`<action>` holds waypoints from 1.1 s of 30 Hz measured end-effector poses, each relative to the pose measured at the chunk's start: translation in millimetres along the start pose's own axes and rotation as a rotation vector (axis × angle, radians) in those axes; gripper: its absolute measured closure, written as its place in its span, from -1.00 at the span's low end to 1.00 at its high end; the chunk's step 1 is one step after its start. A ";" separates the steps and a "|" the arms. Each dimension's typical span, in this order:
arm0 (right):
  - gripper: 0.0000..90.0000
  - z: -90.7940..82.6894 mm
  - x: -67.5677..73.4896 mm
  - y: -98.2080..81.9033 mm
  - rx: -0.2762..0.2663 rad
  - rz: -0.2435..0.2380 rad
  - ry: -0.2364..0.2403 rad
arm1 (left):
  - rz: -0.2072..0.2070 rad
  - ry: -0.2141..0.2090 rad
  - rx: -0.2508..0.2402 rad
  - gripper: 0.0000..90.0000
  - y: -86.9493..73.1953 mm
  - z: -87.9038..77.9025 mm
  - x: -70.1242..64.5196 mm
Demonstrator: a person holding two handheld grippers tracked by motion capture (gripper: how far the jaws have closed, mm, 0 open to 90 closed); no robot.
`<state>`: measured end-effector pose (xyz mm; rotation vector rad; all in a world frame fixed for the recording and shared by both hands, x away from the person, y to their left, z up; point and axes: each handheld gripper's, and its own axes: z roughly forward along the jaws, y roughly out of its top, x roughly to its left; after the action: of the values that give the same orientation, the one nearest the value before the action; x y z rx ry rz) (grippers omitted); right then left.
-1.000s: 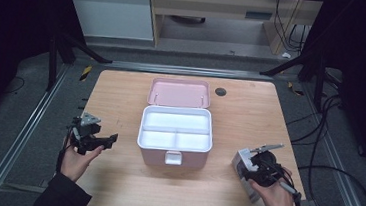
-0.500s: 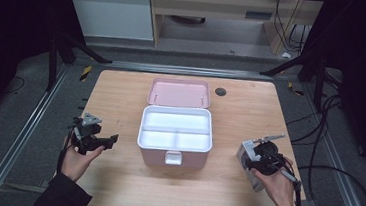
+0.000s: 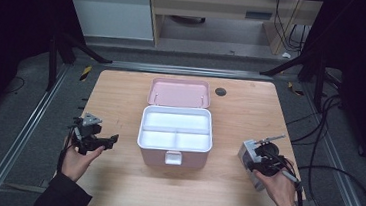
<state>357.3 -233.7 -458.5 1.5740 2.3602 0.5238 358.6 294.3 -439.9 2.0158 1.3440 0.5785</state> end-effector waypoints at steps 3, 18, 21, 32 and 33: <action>0.24 -2.4 -6.4 -1.6 -0.008 0.015 -0.016 | 0.000 0.001 -0.005 -0.39 0.3 -0.5 0.3; -0.35 -13.1 -10.2 1.4 -0.116 0.011 -0.071 | 0.003 -0.018 -0.048 -0.36 7.7 -9.1 -5.9; -0.35 -21.4 -10.8 4.5 -0.152 0.022 -0.059 | 0.012 -0.024 -0.056 -0.35 11.1 -12.3 -8.8; -0.20 -66.6 8.3 40.0 -0.392 -0.026 0.072 | 0.052 -0.055 -0.159 -0.25 46.8 -34.0 -24.0; -0.20 -68.4 11.3 45.9 -0.406 -0.035 0.088 | 0.052 -0.055 -0.159 -0.25 46.8 -34.0 -24.0</action>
<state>363.7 -217.7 -377.1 1.3443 2.1573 1.0081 357.0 268.4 -382.9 1.9279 1.1779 0.6288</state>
